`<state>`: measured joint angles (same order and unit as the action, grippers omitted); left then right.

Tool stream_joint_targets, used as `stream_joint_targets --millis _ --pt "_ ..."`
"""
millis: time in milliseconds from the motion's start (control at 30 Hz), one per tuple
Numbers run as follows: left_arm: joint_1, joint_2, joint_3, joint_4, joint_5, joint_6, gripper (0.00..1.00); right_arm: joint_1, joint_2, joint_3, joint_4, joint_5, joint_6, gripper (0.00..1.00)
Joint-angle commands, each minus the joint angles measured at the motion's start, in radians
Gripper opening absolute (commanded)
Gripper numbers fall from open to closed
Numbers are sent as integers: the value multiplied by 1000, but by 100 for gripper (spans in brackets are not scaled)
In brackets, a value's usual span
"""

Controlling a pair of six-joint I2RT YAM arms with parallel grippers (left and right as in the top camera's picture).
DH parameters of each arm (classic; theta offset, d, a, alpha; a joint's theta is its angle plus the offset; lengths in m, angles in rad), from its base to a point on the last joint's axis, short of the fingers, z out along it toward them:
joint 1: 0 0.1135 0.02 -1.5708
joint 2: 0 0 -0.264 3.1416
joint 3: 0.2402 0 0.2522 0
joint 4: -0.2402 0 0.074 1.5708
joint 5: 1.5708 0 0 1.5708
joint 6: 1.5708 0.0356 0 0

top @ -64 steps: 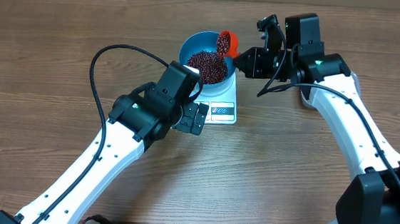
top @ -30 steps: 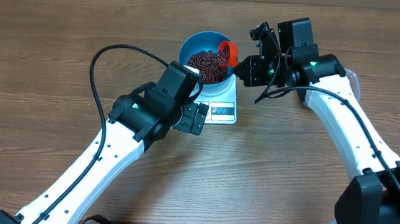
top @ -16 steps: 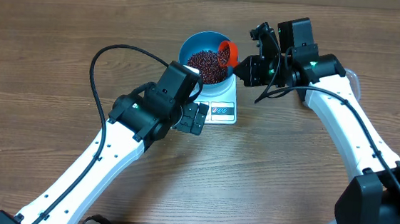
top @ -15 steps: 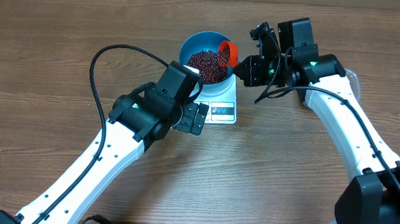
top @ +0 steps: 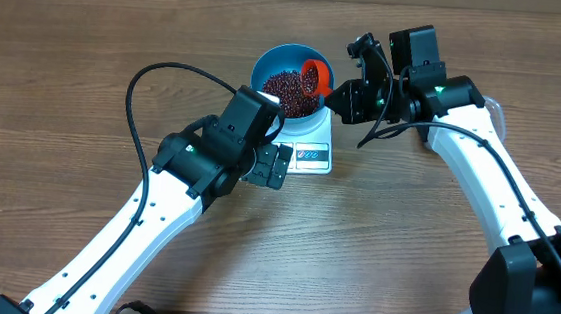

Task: Scoop item into bowl and weigh 150g on scale
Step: 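Tilt the scoop with the right gripper to pour beans into the bowl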

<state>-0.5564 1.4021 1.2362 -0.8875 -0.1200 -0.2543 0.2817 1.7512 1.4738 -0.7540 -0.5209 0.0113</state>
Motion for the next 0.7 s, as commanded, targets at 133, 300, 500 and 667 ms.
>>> stream_joint_targets --millis 133,300,500,667 --pt "0 -7 -7 2 2 15 99 11 -29 26 0 47 -5 4" --pt "0 -7 -7 2 2 15 100 9 -29 26 0 49 0 4" --pt "0 -7 -7 2 2 15 100 9 -29 26 3 49 0 4" --pt "0 -7 -7 2 2 15 100 18 -29 26 -6 -22 -120 4"
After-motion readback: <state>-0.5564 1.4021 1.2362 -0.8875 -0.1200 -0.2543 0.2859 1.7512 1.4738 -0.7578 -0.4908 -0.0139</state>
